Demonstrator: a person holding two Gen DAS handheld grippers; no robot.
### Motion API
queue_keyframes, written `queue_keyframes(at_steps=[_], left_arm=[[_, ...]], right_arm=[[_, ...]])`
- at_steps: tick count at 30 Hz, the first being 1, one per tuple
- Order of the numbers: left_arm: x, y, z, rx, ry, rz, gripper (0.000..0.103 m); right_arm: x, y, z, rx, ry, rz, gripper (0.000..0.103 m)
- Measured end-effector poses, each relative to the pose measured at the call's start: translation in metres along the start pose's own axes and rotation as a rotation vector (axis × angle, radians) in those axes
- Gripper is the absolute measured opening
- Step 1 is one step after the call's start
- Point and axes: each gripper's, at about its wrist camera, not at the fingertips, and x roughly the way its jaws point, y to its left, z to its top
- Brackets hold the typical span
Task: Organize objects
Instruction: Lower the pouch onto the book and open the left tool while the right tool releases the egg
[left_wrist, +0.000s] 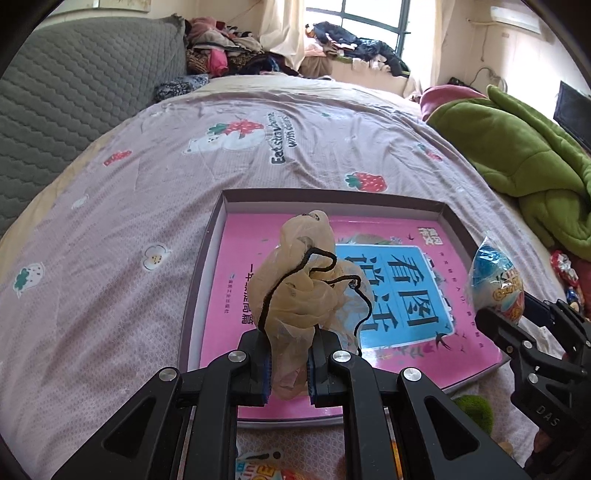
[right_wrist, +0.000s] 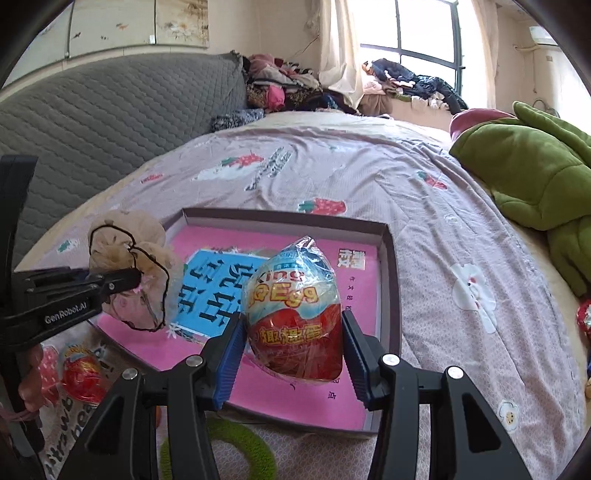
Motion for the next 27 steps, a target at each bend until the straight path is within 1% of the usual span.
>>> queue_keyframes(at_steps=[4,9,12,18,20,24,27], left_arm=[[0.007,-0.002,0.001,0.020,0.027,0.017,0.014],[0.016,-0.007,0.001,0.046,0.061,0.015,0.016],[0.020,-0.007,-0.001,0.039,0.080,0.007,0.017],[0.025,-0.008,-0.002,0.042,0.108,0.024,0.020],[0.026,-0.007,-0.003,0.033,0.120,0.019,0.021],[0.028,-0.005,-0.004,0.033,0.138,0.028,0.027],[0.029,-0.004,-0.005,0.035,0.157,0.018,0.028]], right_arm=[[0.013,0.000,-0.001,-0.011,0.038,-0.013,0.051],[0.027,-0.002,-0.004,-0.015,0.085,-0.023,0.051],[0.033,-0.004,-0.007,-0.005,0.112,-0.034,0.051],[0.034,-0.006,-0.007,0.004,0.124,-0.037,0.051],[0.034,-0.006,-0.007,0.016,0.125,-0.041,0.051],[0.035,-0.008,-0.007,0.029,0.144,-0.042,0.051],[0.034,-0.009,-0.006,0.034,0.143,-0.046,0.053]])
